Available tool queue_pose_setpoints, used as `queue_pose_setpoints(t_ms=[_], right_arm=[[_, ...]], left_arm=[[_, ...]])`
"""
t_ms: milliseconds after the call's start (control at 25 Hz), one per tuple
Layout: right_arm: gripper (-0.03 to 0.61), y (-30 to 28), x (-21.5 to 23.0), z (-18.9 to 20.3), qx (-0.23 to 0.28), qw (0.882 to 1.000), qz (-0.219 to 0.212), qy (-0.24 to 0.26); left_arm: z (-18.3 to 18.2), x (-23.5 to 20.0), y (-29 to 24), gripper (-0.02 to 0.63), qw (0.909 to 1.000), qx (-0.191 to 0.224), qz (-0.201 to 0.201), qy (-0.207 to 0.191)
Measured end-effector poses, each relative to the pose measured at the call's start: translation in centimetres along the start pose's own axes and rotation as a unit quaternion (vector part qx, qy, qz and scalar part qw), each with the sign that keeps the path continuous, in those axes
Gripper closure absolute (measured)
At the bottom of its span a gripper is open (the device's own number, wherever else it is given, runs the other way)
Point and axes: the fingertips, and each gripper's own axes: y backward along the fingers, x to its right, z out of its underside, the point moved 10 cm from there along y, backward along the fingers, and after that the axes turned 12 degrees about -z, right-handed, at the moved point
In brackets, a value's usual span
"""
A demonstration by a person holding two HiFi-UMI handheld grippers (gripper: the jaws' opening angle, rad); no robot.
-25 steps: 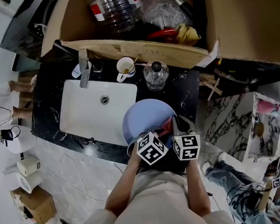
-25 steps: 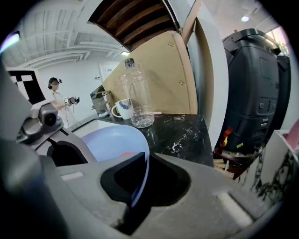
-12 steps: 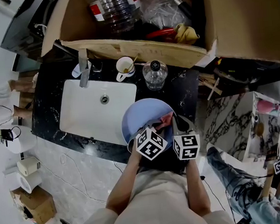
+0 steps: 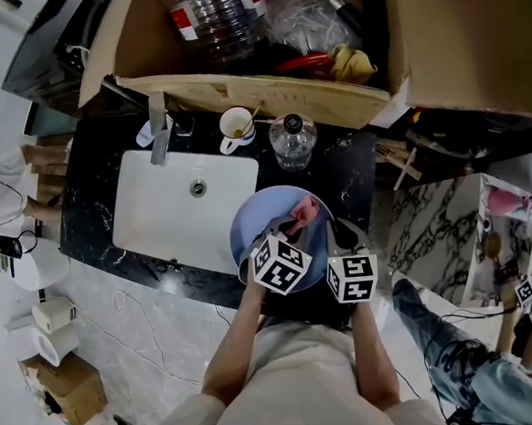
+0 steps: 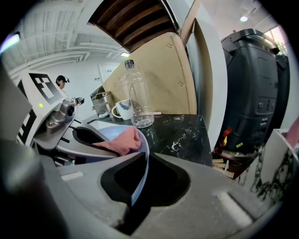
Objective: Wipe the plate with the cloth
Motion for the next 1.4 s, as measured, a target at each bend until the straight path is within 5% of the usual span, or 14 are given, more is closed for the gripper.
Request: queue_pose_setpoints(t_ms=[720,1400], right_arm=[[0.546,-0.1,-0.1,0.0,0.003,1.0,0.011,-0.005],[0.546,-0.2,-0.2,0.1,0.007,1.0,0.021,-0.019]], left_arm=[[1.7,-3.3,1.3,0.58,0.9972,-0.047,-0.057,0.012],[3.7,-2.8,3.3,0.581,0.9937,-0.099,-0.048,-0.022]])
